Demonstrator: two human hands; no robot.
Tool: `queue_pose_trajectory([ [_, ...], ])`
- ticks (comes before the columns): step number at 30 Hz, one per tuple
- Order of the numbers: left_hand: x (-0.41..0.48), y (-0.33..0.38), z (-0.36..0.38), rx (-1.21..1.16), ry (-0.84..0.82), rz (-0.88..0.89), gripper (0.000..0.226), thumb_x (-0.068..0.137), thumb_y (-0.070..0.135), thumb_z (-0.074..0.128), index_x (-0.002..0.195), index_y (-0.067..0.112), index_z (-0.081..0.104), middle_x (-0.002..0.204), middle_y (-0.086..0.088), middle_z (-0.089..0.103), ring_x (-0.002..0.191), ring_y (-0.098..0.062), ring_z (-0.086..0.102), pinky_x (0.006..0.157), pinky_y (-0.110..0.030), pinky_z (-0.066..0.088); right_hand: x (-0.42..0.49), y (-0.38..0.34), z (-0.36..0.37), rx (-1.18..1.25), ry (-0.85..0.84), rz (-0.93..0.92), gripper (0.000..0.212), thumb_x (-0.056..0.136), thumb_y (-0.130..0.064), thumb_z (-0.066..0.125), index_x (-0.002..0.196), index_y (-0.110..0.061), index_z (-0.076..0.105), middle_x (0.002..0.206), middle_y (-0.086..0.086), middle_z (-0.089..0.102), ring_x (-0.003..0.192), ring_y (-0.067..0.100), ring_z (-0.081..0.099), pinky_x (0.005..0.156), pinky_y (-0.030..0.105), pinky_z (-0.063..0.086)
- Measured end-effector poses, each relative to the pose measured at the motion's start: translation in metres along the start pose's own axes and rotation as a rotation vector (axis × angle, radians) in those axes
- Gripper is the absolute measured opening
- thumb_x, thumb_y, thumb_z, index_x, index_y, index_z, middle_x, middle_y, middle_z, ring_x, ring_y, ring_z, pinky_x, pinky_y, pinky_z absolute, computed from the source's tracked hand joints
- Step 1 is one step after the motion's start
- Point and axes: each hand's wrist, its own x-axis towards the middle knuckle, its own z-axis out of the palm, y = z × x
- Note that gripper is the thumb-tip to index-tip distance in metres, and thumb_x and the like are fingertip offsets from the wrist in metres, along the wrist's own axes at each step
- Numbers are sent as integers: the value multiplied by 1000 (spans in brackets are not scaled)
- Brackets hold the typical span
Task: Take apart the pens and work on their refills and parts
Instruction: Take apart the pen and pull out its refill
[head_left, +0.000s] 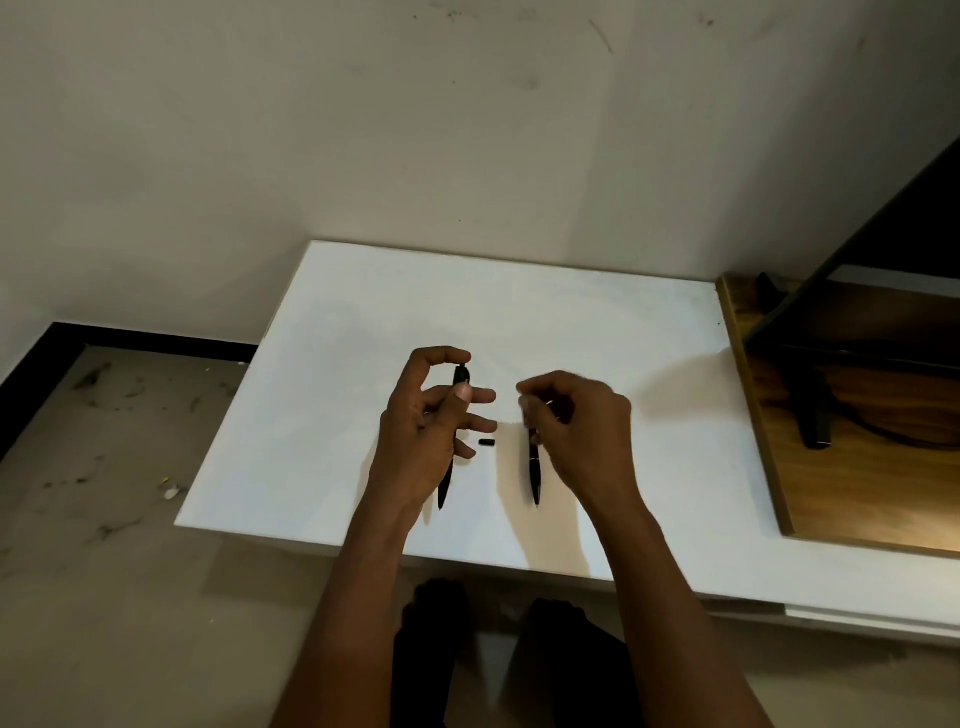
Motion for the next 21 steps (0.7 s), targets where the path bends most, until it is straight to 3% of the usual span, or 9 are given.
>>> queue_pose_trajectory([
  [6, 0, 0, -4, -2, 77, -28, 20, 104, 20, 54, 124, 23, 53, 101, -4, 78, 78, -23, 77, 66, -46, 60, -5, 8, 22, -341, -210, -14, 17, 93, -8, 67, 106, -12, 78, 104, 3, 76, 95, 21, 69, 83, 28, 49],
  [10, 0, 0, -5, -1, 95, -26, 25, 103, 23, 55, 127, 24, 52, 104, -4, 77, 79, -23, 77, 67, -47, 61, -3, 9, 30, -417, -187, 4, 23, 96, -5, 59, 111, -10, 76, 109, 7, 74, 101, 26, 68, 84, 33, 49],
  [17, 1, -8, -6, -8, 93, -87, 21, 102, 26, 56, 122, 21, 53, 105, 3, 78, 82, -20, 77, 70, -47, 60, -3, 8, 41, -468, -175, 26, 19, 97, -12, 61, 110, -12, 75, 106, 6, 72, 98, 22, 67, 72, 23, 36],
  [21, 2, -9, -6, -3, 81, -96, 20, 102, 29, 57, 119, 18, 56, 105, 6, 78, 82, -17, 78, 69, -44, 61, -2, 8, 44, -481, -154, 37, 17, 96, -11, 61, 102, -11, 76, 102, 5, 73, 95, 22, 67, 71, 22, 36],
])
